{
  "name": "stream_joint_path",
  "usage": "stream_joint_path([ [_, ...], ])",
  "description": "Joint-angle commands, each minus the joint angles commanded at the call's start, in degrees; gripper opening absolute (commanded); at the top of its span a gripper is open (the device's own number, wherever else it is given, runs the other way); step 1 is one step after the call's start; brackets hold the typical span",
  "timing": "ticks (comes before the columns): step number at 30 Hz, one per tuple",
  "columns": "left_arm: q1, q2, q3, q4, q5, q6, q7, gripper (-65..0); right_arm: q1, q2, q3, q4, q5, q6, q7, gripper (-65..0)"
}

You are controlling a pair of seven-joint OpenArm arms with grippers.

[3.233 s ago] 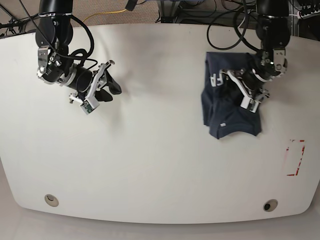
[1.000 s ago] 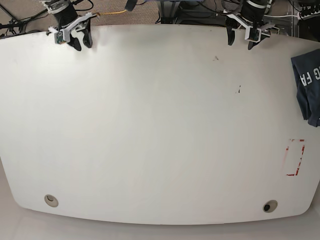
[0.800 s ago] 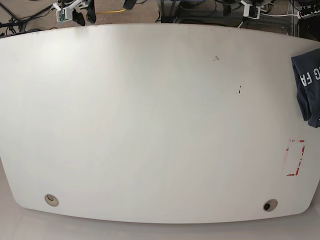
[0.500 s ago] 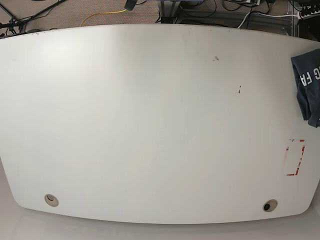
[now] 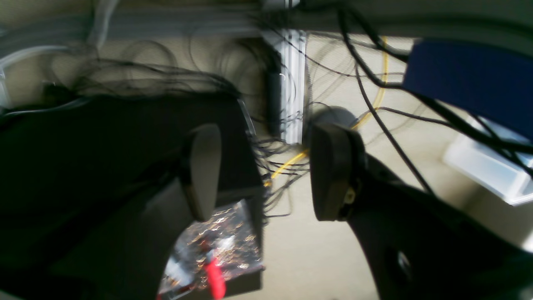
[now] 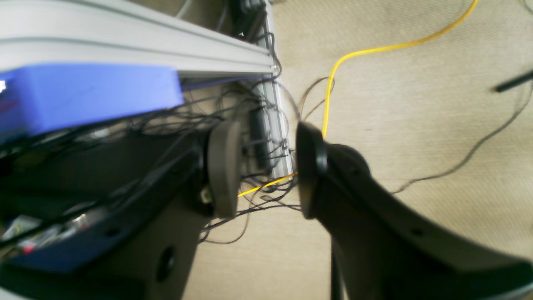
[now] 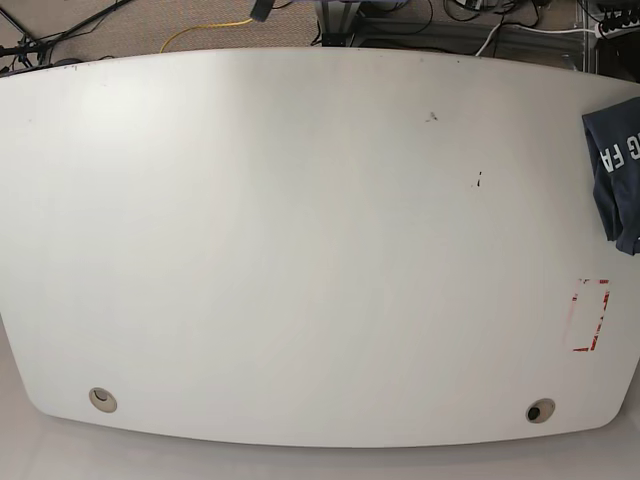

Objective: Fold the T-shirt properly

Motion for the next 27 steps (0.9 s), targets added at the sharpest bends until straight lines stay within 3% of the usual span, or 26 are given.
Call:
stream_joint_path([
  [4, -8.00, 0.18, 2.11, -12.84, 0.00, 0.09, -1.32, -34.3, 5.54, -0.26, -0.26, -7.21, -4.04, -1.67, 0.00, -43.4],
  [7, -13.54, 0.18, 5.54, -23.21, 0.00, 0.18, -6.86, -34.2, 10.11, -0.26, -0.26, -12.84, -6.42, -3.96, 0.00, -43.4],
  [11, -19.52, 0.53, 10.46, -34.11, -0.09, 0.53, -10.29, -34.0, 15.91, -0.09, -0.35, -19.16, -7.12, -5.80, -0.18, -43.4],
  [13, -22.33, 1.67, 11.60, -36.92, -0.18, 2.55, -10.29, -34.0, 18.02, 0.00, -0.35, -21.89, -7.12, -5.98, -0.26, -43.4],
  [16, -24.62, 2.99, 12.84, -39.56, -0.09, 8.09, -10.11, -34.0, 21.45, 0.09, -0.35, -25.41, -7.21, -5.98, -0.26, -43.4],
  [18, -24.97, 3.25, 13.45, -39.56, -0.09, 9.85, -8.97, -34.0, 23.38, 0.09, -0.44, -27.08, -7.21, -5.98, -0.26, -43.4],
  [27, -27.16, 3.34, 13.10, -38.33, -0.26, 10.11, -7.30, -34.0, 27.43, 0.79, -0.62, -30.68, -7.30, -5.98, -0.26, -43.4],
])
